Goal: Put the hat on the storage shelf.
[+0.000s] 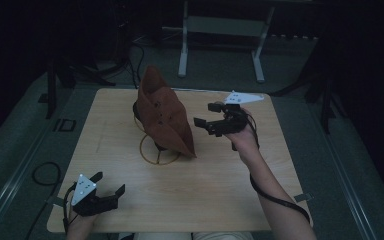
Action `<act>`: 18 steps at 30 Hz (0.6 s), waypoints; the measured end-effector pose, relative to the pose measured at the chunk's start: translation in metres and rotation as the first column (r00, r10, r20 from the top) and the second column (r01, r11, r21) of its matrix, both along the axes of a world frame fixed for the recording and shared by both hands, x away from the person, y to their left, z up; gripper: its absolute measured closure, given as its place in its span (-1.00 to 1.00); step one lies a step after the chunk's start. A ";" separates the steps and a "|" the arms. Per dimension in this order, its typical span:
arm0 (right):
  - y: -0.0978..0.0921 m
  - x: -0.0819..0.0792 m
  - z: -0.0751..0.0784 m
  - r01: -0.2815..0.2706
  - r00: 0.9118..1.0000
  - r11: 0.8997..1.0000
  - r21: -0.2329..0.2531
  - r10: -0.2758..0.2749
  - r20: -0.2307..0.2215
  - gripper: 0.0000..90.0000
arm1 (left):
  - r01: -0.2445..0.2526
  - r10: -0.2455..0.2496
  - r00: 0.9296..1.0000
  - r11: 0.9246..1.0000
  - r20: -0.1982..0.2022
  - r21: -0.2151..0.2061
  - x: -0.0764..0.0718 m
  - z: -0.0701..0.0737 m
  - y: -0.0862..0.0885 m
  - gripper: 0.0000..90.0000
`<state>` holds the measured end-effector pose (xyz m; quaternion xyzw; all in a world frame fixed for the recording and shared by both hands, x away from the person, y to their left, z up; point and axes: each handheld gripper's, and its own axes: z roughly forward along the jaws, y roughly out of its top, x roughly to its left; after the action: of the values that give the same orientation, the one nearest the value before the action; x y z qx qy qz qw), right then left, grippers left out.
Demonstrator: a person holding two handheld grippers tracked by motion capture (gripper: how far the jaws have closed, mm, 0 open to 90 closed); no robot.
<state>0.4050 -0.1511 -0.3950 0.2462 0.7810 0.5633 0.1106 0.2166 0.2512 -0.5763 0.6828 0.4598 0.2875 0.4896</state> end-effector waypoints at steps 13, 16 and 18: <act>-0.034 -0.008 -0.063 0.046 0.997 0.999 -0.027 -0.048 -0.060 -0.69 | 0.002 -0.002 1.000 1.000 0.002 0.000 0.000 0.000 -0.001 -0.86; -0.039 -0.013 -0.077 0.046 0.996 0.998 -0.043 -0.049 -0.072 -0.69 | 0.003 -0.003 1.000 1.000 0.003 0.001 0.000 0.000 -0.001 -0.86; -0.041 -0.017 -0.086 0.046 0.995 0.997 -0.055 -0.050 -0.080 -0.69 | 0.003 -0.003 1.000 1.000 0.003 0.004 0.000 0.000 -0.001 -0.86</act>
<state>0.3879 -0.1923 -0.4811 0.2847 0.7933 0.5290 0.0987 0.2165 0.2501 -0.5767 0.6840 0.4576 0.2887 0.4893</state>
